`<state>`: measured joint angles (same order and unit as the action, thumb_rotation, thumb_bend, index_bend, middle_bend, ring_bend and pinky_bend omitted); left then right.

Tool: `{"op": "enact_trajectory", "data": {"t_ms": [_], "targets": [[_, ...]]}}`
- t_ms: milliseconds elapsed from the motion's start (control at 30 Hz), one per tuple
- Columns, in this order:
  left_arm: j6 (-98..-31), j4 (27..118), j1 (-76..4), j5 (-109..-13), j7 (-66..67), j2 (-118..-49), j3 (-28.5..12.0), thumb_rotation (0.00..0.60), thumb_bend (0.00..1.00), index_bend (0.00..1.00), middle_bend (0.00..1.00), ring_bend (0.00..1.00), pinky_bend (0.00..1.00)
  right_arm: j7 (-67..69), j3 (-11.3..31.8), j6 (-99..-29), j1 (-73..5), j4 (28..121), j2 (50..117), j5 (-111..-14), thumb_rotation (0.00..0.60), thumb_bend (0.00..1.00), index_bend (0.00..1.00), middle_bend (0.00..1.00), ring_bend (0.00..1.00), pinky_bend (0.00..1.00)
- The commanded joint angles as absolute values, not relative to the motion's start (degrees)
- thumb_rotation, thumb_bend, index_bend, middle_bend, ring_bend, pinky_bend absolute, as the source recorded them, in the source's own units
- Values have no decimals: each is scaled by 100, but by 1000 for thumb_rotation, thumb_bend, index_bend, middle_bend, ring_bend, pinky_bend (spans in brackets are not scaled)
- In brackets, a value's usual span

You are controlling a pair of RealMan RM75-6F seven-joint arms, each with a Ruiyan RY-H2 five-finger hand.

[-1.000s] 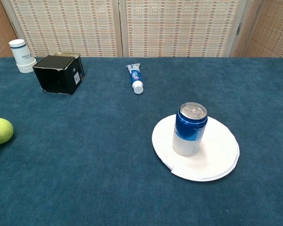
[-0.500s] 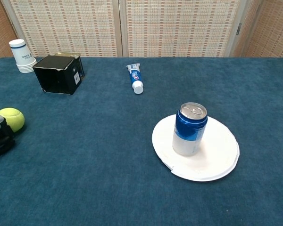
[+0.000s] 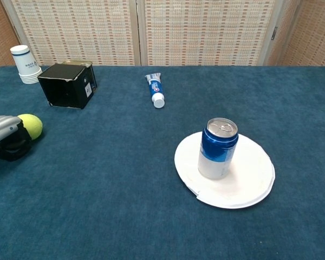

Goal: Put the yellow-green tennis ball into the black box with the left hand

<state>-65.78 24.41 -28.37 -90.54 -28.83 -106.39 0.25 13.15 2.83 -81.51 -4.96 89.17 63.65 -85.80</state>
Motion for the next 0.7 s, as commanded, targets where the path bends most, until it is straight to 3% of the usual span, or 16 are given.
{"op": "enact_trajectory", "data": {"t_ms": [33, 300, 367, 400, 467, 500, 533, 567, 700], "targets": [[-6504, 2512, -2912, -8965, -2948, -10668, -59, 600, 633, 1000, 1000, 1000, 1000, 1281, 303, -8116, -510, 8927, 6372, -8530, 600, 0, 191, 122, 0, 0], [-6432, 2423, -3253, -8679, -2970, -10857, -421, 600, 626, 1000, 1000, 1000, 1000, 1179, 316, -8015, -558, 8962, 6387, -8472, 600, 0, 191, 122, 0, 0], [-6179, 2339, -3395, -8693, -3083, -10848, -390, 560, 553, 933, 953, 910, 940, 1168, 328, -7993, -567, 8962, 6391, -8438, 600, 0, 191, 122, 0, 0], [-5957, 2346, -3480, -8732, -3207, -10801, -329, 461, 474, 780, 774, 665, 721, 1163, 330, -7987, -570, 8964, 6393, -8432, 600, 0, 191, 122, 0, 0], [-5509, 2365, -3708, -8806, -3431, -10665, -227, 261, 347, 389, 250, 140, 177, 1170, 323, -7981, -577, 8974, 6392, -8450, 600, 0, 191, 122, 0, 0], [-5447, 2356, -3794, -8796, -3465, -10640, -251, 221, 310, 247, 97, 33, 46, 1173, 318, -7981, -578, 8977, 6390, -8462, 600, 0, 191, 122, 0, 0], [-5452, 2291, -3880, -8745, -3396, -10659, -326, 198, 282, 115, 12, 0, 1, 1169, 313, -7983, -578, 8977, 6390, -8470, 600, 0, 191, 122, 0, 0], [-5474, 2242, -3935, -8698, -3313, -10688, -390, 191, 267, 37, 0, 0, 0, 1162, 312, -7981, -578, 8977, 6392, -8469, 600, 0, 192, 122, 0, 0], [-5777, 2102, -4072, -8614, -3108, -10770, -547, 174, 253, 0, 0, 0, 0, 1172, 313, -7965, -585, 8974, 6389, -8458, 600, 0, 193, 122, 0, 0]]}}
